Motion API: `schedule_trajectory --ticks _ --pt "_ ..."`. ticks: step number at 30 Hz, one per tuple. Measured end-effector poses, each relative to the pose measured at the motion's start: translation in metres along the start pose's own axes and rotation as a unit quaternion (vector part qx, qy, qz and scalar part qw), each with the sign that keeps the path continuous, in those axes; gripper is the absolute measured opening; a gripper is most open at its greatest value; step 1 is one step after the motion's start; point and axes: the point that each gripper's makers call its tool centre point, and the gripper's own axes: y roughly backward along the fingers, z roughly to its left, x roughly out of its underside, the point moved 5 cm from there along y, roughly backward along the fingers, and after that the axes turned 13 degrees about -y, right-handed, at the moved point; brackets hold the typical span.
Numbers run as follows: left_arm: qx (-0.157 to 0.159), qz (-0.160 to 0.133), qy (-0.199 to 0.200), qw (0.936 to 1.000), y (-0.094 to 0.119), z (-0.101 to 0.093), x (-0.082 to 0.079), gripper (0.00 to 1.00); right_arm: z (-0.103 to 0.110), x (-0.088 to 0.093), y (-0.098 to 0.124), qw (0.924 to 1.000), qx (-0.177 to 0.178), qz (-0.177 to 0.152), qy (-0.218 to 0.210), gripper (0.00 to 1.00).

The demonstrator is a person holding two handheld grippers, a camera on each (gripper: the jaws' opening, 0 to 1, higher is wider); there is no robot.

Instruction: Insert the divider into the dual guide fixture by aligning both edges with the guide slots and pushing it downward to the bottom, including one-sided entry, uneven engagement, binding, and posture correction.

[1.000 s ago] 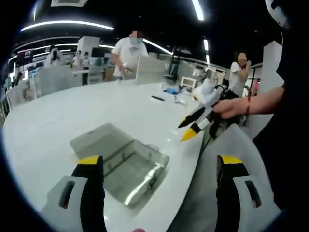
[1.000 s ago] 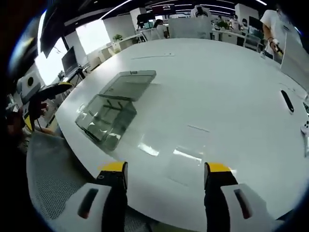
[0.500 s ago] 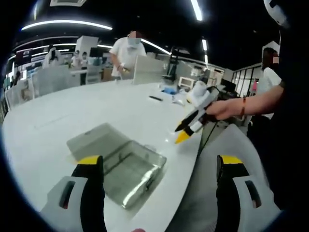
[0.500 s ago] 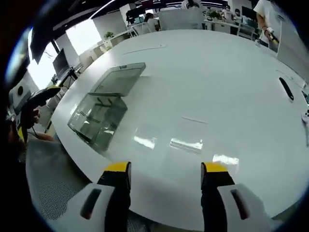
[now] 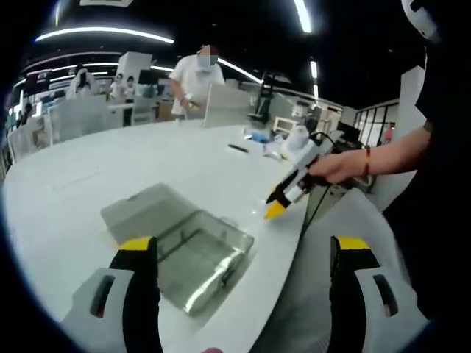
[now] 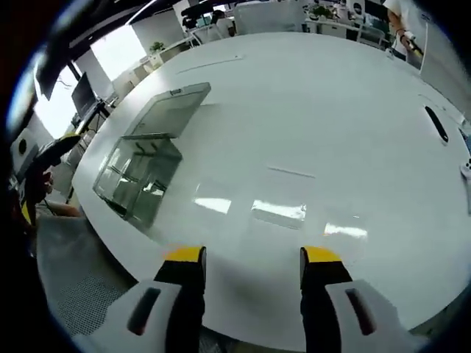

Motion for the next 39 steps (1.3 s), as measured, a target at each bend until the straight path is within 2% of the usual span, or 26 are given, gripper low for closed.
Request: schedule_trajectory --ticks 6,17,26,39 --pt "0.006 -0.003 0.001 1.0000 -0.002 0.000 0.000 0.96 -0.002 0.002 -0.003 0.9997 0.008 0.011 -0.018 0.45" --pt "0.008 -0.013 0.012 0.9998 -0.004 -0.001 -0.001 0.96 -0.001 -0.001 -0.006 0.9990 0.035 0.026 -0.012 0.41" --pt "0.016 -0.004 0.015 0.9998 -0.007 -0.006 0.004 0.96 -0.001 -0.005 -0.009 0.9971 0.066 0.039 -0.004 0.38" --pt "0.014 -0.010 0.024 0.9996 -0.009 -0.005 0.003 0.94 0.000 -0.005 -0.011 0.9934 0.108 0.036 0.013 0.35"
